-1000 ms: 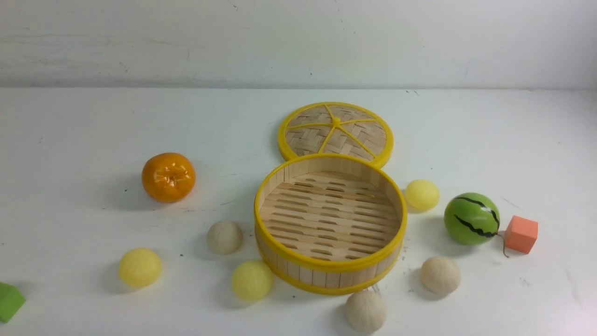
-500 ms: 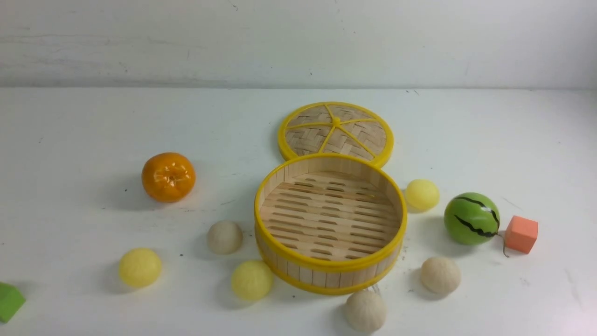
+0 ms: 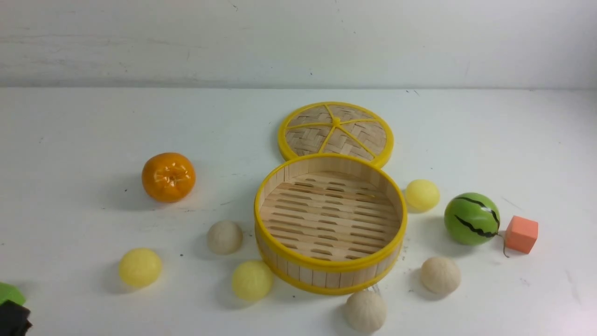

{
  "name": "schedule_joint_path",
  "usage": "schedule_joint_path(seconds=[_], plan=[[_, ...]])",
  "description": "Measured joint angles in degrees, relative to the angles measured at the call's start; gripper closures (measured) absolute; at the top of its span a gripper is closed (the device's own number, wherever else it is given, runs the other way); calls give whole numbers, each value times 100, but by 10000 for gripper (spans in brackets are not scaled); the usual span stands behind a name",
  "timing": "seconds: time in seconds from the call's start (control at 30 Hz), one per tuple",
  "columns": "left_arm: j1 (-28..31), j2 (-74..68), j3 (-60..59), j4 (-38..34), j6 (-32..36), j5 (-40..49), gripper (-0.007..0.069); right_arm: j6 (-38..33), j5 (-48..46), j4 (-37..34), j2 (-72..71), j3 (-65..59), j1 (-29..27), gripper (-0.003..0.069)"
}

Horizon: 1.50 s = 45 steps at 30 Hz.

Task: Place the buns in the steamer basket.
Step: Use the left arm to grab a steamed stuffed bun

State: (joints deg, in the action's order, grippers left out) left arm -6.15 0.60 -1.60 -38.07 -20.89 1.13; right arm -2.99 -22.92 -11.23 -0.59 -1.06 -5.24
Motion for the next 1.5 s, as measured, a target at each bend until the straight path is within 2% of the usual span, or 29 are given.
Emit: schedule_joint_path(seconds=[0.13, 0.17, 0.27, 0.33, 0.43, 0.53, 0.63, 0.73, 1.0, 1.1, 1.27, 1.3, 1.5], plan=[[0, -60, 391, -114, 91, 446, 475, 0, 0, 0, 0, 0, 0, 420], [0, -293, 1001, -18, 475, 1124, 546, 0, 0, 0, 0, 0, 0, 420], [0, -1108, 2119, 298, 1279, 2590, 638, 0, 0, 0, 0, 0, 0, 420], [0, -1489, 2490, 431, 1452, 3083, 638, 0, 0, 0, 0, 0, 0, 420], [0, -3249, 3646, 1173, 1715, 4768, 638, 0, 0, 0, 0, 0, 0, 420], [0, -4609, 4246, 1892, 1775, 5371, 638, 0, 0, 0, 0, 0, 0, 420], [0, -5767, 4619, 2385, 1787, 5369, 638, 0, 0, 0, 0, 0, 0, 420], [-97, -6881, 5002, 2445, 1857, 5251, 638, 0, 0, 0, 0, 0, 0, 420], [-276, -8144, 5493, 2715, 1828, 4804, 638, 0, 0, 0, 0, 0, 0, 420], [-276, -8634, 5514, 2765, 1828, 4359, 634, 0, 0, 0, 0, 0, 0, 420], [-276, -8798, 5525, 3025, 1828, 3760, 556, 0, 0, 0, 0, 0, 0, 420], [-276, -8817, 5532, 3131, 1828, 3536, 505, 0, 0, 0, 0, 0, 0, 420], [-276, -9110, 5532, 3323, 1828, 3059, 393, 0, 0, 0, 0, 0, 0, 420]])
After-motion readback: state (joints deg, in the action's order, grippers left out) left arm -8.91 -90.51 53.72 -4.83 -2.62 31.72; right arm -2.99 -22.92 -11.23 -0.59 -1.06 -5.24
